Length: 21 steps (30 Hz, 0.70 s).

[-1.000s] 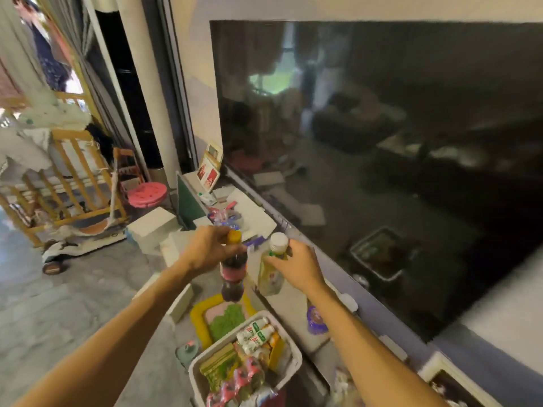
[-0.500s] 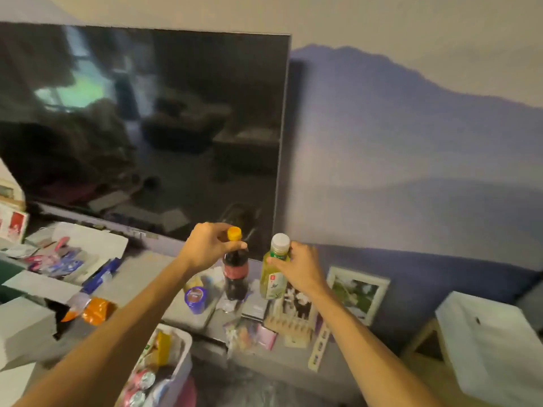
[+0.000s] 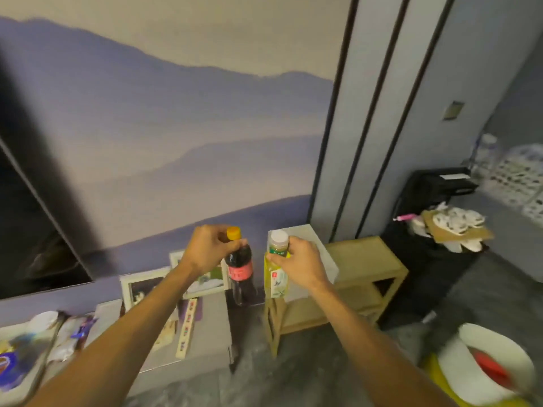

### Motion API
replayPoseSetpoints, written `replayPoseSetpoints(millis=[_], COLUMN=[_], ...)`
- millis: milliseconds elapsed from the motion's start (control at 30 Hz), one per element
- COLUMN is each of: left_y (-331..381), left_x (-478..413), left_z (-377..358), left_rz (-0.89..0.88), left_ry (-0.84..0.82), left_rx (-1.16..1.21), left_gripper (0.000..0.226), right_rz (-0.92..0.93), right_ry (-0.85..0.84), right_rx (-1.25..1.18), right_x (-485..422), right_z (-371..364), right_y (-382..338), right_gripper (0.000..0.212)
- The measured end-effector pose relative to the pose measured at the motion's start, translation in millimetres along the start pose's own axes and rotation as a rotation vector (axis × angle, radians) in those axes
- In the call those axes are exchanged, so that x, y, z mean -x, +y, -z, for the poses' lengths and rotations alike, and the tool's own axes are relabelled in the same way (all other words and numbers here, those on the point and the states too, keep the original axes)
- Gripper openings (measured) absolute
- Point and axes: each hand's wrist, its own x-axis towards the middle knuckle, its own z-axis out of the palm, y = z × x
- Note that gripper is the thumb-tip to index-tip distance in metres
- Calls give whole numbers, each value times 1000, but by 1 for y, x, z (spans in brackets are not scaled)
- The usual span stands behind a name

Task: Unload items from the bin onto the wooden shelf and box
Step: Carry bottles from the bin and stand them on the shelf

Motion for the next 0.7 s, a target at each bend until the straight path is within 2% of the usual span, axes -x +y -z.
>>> replayPoseSetpoints(millis=[100,133,300,433,600,700], left_y=[36,47,81,94,103,101], left_x=[-41,-55,-139,-212,-298,-334], left_z=[-62,-81,-173,-241,-306,-336], left_rz=[-51,-75,-135,-95,-81,-39], left_ry=[-66,-94,-171,-204,-192,-173], left_rx=[35,42,89,157,122,86], left_gripper=[17,18,36,15,33,30], right_rz=[-78,-105,-187,-220,-285,-340], right_ry=[84,103,128,115,70,68], right_rx=[-13,-25,-19,58,106,145], right_x=[-14,-20,-65,-115,-196,-246], right_z=[35,47,97,141,174,173], right_y=[57,74,148,195,248,283], right_gripper=[59,59,39,27,30,34])
